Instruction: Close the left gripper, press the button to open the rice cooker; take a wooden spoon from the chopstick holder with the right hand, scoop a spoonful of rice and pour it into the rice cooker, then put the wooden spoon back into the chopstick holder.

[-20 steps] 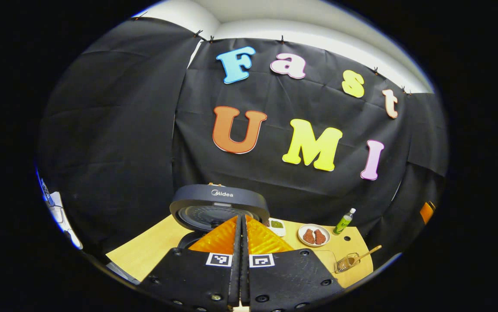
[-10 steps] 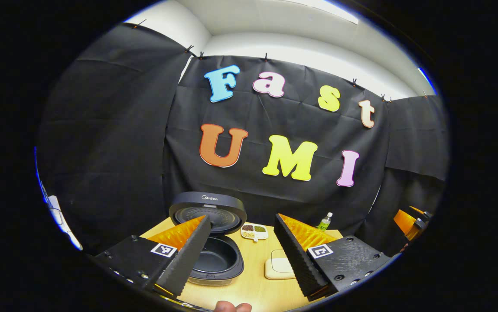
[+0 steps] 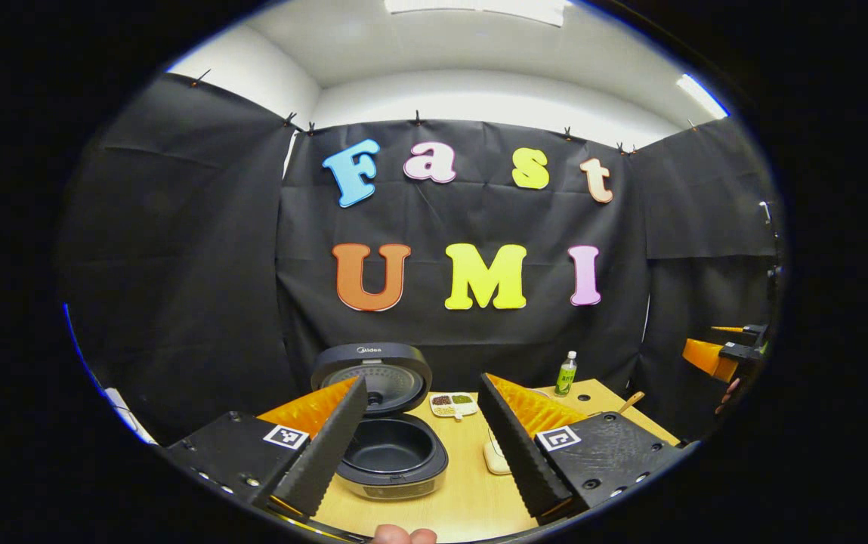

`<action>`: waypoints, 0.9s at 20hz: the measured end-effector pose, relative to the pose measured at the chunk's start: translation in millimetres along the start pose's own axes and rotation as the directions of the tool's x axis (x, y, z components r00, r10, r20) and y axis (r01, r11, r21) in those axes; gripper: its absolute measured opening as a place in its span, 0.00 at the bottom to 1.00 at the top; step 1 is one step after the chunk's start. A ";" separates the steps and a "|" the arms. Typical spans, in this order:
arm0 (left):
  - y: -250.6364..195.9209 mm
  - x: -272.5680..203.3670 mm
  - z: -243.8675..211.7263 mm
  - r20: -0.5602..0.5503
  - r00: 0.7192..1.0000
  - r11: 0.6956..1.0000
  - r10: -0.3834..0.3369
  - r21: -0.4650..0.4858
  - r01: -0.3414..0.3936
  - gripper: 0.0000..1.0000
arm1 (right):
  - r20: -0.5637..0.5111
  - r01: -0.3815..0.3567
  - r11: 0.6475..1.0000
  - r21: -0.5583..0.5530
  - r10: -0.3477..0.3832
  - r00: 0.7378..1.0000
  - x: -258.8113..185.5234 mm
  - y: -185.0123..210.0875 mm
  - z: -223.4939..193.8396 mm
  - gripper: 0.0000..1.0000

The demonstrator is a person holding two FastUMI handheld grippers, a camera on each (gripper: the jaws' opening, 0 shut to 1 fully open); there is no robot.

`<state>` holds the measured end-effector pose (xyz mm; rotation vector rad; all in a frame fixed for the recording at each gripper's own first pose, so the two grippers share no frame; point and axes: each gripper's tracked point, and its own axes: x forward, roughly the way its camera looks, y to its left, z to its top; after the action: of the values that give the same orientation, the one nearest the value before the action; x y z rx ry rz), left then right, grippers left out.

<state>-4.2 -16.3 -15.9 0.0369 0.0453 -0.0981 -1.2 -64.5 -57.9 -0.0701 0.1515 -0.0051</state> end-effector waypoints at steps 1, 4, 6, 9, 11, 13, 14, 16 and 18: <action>-2.2 1.7 0.1 0.006 1.000 1.000 -0.008 0.001 0.008 0.94 | -0.020 0.004 1.000 0.001 -0.004 1.000 3.6 -3.0 -9.8 1.00; -9.4 12.9 1.4 0.009 1.000 1.000 -0.008 -0.005 0.008 0.94 | -0.090 0.029 0.999 0.031 -0.026 0.996 21.3 -18.4 -39.9 0.99; -13.7 20.5 4.2 0.018 1.000 1.000 0.007 0.015 -0.008 0.94 | -0.111 0.067 0.997 0.042 -0.061 0.992 43.8 -36.8 -55.3 0.99; -23.2 37.8 -3.5 -0.006 0.999 0.998 0.038 0.052 -0.038 0.94 | -0.178 0.085 0.995 0.055 -0.075 0.981 84.9 -57.6 -95.4 1.00; -30.7 45.3 -6.0 -0.024 0.998 0.997 0.052 0.052 -0.050 0.94 | -0.214 0.108 0.992 0.064 -0.093 0.972 113.1 -76.8 -118.3 1.00; -41.0 56.7 -1.4 -0.020 0.997 0.997 0.071 0.032 -0.070 0.94 | -0.239 0.126 0.987 0.104 -0.098 0.966 138.7 -92.5 -143.0 1.00; -45.6 62.7 -0.9 -0.021 0.996 0.996 0.082 0.021 -0.081 0.94 | -0.256 0.131 0.984 0.119 -0.098 0.962 150.3 -99.1 -156.7 1.00; -60.6 75.9 0.1 -0.017 0.996 0.996 0.086 0.014 -0.086 0.94 | -0.302 0.145 0.981 0.131 -0.099 0.948 173.7 -114.6 -189.2 1.00; -71.1 88.0 4.0 -0.004 0.995 0.995 0.097 0.014 -0.097 0.94 | -0.330 0.157 0.977 0.148 -0.101 0.939 195.9 -128.2 -212.4 1.00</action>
<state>76.4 -95.7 -18.5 0.0535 0.0478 -0.0008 160.5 -209.2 -287.9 0.0950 0.4724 -0.1618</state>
